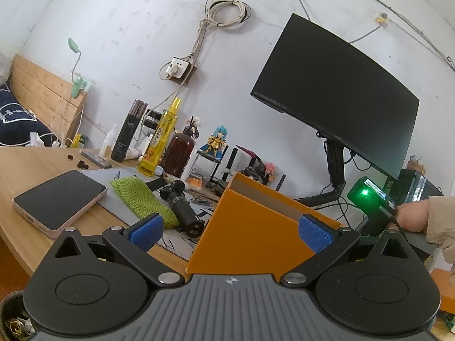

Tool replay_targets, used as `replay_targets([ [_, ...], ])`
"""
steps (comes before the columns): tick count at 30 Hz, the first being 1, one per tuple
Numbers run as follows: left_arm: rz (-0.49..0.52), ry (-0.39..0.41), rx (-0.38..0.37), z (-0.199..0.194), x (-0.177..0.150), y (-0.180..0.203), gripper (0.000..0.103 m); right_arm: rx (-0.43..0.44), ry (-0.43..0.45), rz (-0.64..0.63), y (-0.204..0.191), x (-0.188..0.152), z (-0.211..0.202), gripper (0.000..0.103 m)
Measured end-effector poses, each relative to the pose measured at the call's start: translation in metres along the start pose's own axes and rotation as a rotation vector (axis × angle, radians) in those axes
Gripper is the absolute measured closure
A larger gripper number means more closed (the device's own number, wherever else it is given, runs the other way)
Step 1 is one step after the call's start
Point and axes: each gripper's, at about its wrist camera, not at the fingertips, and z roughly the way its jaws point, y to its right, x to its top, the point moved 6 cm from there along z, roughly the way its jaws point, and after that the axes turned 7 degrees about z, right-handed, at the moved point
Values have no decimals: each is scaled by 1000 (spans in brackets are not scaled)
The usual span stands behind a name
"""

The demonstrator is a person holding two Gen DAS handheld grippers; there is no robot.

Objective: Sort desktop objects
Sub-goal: 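Lower the remote into the box and open the right gripper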

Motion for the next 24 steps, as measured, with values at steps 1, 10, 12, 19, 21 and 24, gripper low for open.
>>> replay_targets([
  [1,0,-1,1,0,0,0,0,-3,6,1,0,0,-1,48],
  [10,13,-11,9,2,0,3,0,-67,133,39,3,-5,-30,20],
  [12,18,-12,10,3,0,5,0,-81,168,43,1,-6,-41,20],
  [19,40,-11,9,3,4,12,0,-81,344,65,4,-18,-85,17],
  [21,48,-9,9,3,5,15,0,-81,403,74,5,-26,-100,17],
  [24,57,-4,11,3,7,19,0,-85,527,101,6,-46,-130,16],
])
